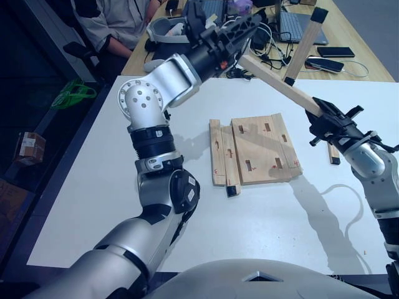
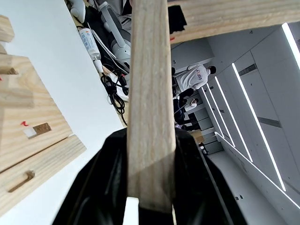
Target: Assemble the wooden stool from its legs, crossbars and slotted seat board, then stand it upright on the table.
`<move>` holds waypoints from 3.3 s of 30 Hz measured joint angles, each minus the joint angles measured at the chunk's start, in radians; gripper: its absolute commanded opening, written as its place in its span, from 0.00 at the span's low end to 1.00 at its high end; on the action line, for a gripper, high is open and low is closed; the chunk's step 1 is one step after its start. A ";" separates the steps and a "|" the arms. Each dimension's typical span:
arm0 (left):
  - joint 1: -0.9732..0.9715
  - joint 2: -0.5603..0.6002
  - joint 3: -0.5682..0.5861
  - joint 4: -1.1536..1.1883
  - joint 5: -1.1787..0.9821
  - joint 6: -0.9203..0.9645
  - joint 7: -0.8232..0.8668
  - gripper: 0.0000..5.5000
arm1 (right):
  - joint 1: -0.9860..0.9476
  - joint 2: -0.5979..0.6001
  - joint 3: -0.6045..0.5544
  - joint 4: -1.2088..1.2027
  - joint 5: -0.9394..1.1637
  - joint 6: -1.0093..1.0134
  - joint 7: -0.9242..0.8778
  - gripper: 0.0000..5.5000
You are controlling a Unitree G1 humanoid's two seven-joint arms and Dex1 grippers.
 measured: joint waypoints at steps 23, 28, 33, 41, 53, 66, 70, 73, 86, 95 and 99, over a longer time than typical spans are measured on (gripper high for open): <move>0.125 -0.051 -0.064 0.006 -0.033 -0.036 0.309 0.46 | -0.078 0.160 0.100 0.072 -0.213 0.009 -0.061 0.18; 0.125 -0.051 -0.091 0.025 -0.032 -0.068 0.346 0.44 | -0.078 0.166 0.109 0.068 -0.235 -0.004 -0.062 0.18; 0.125 -0.052 -0.076 0.055 -0.014 -0.194 0.398 0.31 | -0.074 0.169 0.112 0.068 -0.256 -0.015 -0.067 0.18; 0.131 -0.054 -0.069 0.019 -0.132 -0.206 0.447 0.26 | -0.072 0.172 0.113 0.066 -0.316 -0.026 -0.155 0.18; 0.129 -0.053 -0.038 0.025 -0.327 -0.300 0.616 0.19 | -0.029 0.105 0.105 0.133 -0.421 -0.161 -0.283 0.56; 0.068 0.152 -0.055 -0.036 -0.314 -0.228 0.576 0.19 | 0.213 -0.042 0.079 -0.076 0.462 0.074 0.443 0.56; 0.079 0.176 -0.098 -0.122 -0.363 -0.110 0.599 0.19 | 0.147 -0.047 0.118 -0.068 0.493 0.179 0.587 0.56; 0.103 0.179 -0.112 -0.156 -0.386 -0.067 0.614 0.19 | 0.129 -0.085 0.164 -0.034 0.457 0.183 0.697 0.56; 0.116 0.179 -0.143 -0.172 -0.384 -0.066 0.627 0.19 | -0.063 0.162 0.276 0.183 0.183 0.170 0.517 0.56; 0.103 0.288 -0.202 -0.110 -0.299 -0.066 0.403 0.19 | -0.115 0.049 -0.029 -0.104 0.769 0.807 0.838 0.56; 0.013 0.423 -0.259 0.017 -0.195 -0.090 0.056 0.19 | -0.136 -0.122 -0.164 -0.117 0.987 1.006 1.011 0.56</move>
